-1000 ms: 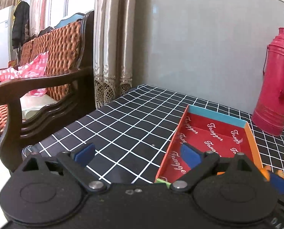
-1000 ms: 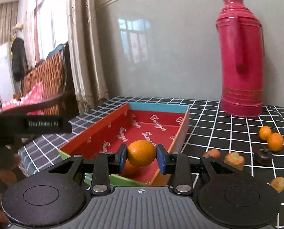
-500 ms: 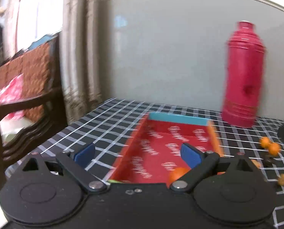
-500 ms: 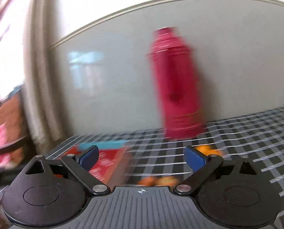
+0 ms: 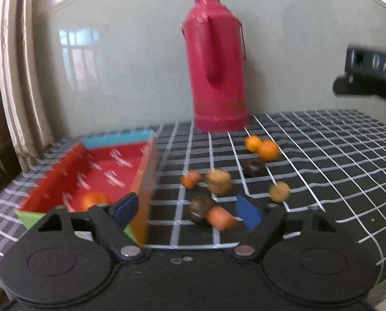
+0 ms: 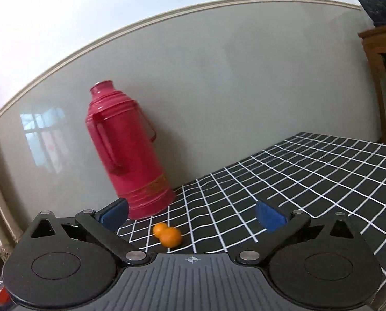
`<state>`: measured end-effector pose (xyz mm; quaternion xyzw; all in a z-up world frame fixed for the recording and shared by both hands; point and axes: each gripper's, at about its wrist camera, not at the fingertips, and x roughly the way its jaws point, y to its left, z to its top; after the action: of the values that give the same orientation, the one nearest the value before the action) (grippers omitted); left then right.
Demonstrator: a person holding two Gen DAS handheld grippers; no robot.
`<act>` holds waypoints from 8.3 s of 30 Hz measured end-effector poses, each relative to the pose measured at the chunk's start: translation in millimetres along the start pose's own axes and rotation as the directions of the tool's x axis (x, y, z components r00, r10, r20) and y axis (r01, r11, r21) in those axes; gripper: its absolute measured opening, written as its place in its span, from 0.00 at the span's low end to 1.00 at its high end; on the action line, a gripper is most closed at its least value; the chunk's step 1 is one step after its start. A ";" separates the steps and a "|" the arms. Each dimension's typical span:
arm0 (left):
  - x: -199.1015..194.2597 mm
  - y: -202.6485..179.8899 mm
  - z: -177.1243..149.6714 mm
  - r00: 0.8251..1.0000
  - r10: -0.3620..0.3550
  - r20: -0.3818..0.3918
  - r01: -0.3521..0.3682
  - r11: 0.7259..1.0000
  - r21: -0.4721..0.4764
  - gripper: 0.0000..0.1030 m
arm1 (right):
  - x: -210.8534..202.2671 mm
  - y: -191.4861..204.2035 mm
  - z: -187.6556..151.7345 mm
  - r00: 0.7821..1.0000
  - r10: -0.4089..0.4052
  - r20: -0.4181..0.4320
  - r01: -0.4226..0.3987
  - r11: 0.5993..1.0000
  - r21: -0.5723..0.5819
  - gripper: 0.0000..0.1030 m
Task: Organize fruits
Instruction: 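Close the left gripper on the orange carrot piece, then carry the carrot piece over the box and open the left gripper, then close the right gripper on the dark mangosteen, then carry the mangosteen into the box and open the right gripper, then close the left gripper on the small brown round fruit, then lower the brown fruit into the box and open the left gripper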
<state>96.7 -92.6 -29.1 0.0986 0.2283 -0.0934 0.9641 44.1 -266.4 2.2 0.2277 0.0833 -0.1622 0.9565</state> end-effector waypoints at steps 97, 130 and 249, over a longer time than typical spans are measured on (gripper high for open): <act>-0.6 189.3 18.5 0.951 0.310 -0.005 -0.295 0.897 -0.330 0.85 | 56.2 139.4 -104.4 0.938 0.096 -0.333 -0.210 0.922 -0.326 0.70; -7.2 276.1 -2.9 0.790 0.557 -0.255 -0.603 0.630 -0.489 0.86 | 39.3 211.1 -130.5 0.855 0.379 -0.354 -0.500 0.783 -0.369 0.38; 51.5 115.8 28.2 0.961 0.267 -0.069 -0.275 0.944 -0.182 0.18 | 22.2 62.4 -51.1 0.942 -0.335 0.012 0.320 0.886 -0.336 1.00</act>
<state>179.9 5.4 -10.9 0.0386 0.2413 0.0646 0.9675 82.2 -196.2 -22.6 0.0492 0.1687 -0.2995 0.9378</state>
